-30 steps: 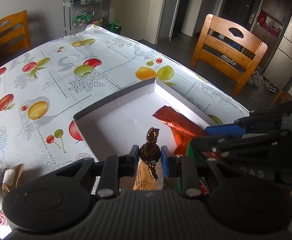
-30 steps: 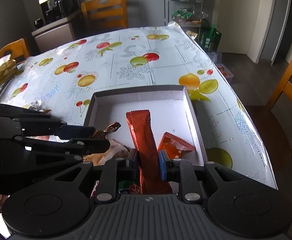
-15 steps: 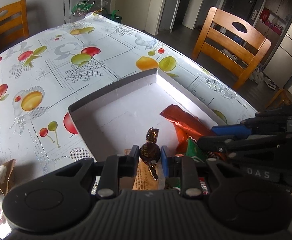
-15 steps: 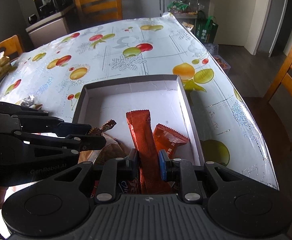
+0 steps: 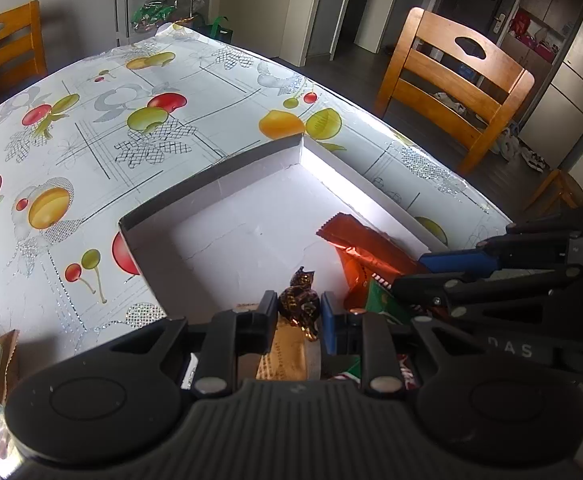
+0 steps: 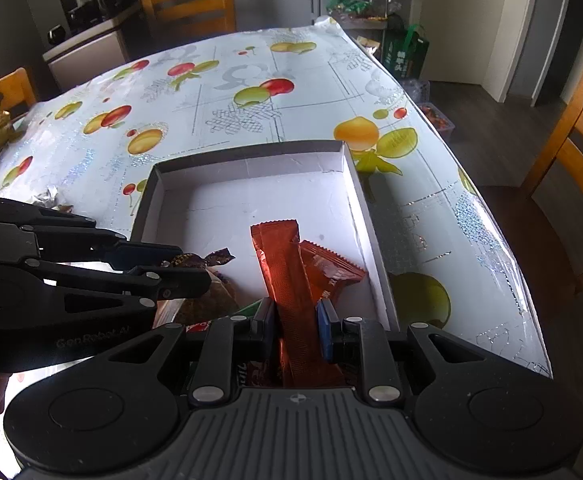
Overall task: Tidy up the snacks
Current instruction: 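Lower both items into the white box and open both tools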
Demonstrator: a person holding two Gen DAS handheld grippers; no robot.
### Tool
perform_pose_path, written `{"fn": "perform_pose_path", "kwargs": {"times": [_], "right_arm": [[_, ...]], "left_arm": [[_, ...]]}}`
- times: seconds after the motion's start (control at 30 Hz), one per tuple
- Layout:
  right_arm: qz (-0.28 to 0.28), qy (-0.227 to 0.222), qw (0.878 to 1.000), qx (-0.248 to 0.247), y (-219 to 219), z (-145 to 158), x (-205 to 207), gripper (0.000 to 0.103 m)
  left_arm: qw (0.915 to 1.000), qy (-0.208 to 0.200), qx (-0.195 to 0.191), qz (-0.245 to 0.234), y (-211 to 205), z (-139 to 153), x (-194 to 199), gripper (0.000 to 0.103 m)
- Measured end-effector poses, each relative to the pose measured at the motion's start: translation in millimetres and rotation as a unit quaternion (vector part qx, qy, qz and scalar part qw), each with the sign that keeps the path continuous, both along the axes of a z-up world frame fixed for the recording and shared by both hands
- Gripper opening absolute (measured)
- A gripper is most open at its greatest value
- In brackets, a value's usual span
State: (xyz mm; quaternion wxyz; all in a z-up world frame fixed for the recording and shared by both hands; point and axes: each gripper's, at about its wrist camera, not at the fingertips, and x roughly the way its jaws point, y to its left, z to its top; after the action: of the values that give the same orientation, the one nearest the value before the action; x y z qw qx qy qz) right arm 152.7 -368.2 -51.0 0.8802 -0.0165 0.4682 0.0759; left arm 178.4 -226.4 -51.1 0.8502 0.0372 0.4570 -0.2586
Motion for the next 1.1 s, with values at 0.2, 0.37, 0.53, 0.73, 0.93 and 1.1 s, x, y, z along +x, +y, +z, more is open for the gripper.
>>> {"fn": "perform_pose_path", "kwargs": {"times": [0.2, 0.37, 0.53, 0.73, 0.93, 1.1], "right_arm": [[-0.005, 0.004, 1.0, 0.001, -2.9, -1.7, 0.7, 0.025], [-0.005, 0.007, 1.0, 0.002, -2.7, -3.3, 2.5, 0.025], [-0.005, 0.004, 1.0, -0.002, -3.3, -1.8, 2.1, 0.028], [-0.008, -0.005, 1.0, -0.002, -3.7, 2.6, 1.5, 0.035], [-0.005, -0.022, 1.0, -0.002, 1.3, 11.0, 1.5, 0.035], [0.0, -0.032, 0.999, 0.001, 8.1, 16.8, 2.1, 0.035]], "left_arm": [[1.0, 0.0, 0.0, -0.002, -1.8, 0.3, 0.2, 0.021], [1.0, 0.0, -0.002, -0.002, -2.6, 0.5, -0.2, 0.021], [1.0, 0.0, -0.005, -0.001, -2.9, 1.8, -1.4, 0.021], [0.9999, -0.005, -0.007, 0.007, 0.9, 6.1, -2.0, 0.021], [0.9998, -0.01, -0.007, 0.015, 7.4, 10.9, -5.9, 0.021], [0.9995, -0.015, -0.006, 0.028, 18.3, 16.0, -9.6, 0.021]]}}
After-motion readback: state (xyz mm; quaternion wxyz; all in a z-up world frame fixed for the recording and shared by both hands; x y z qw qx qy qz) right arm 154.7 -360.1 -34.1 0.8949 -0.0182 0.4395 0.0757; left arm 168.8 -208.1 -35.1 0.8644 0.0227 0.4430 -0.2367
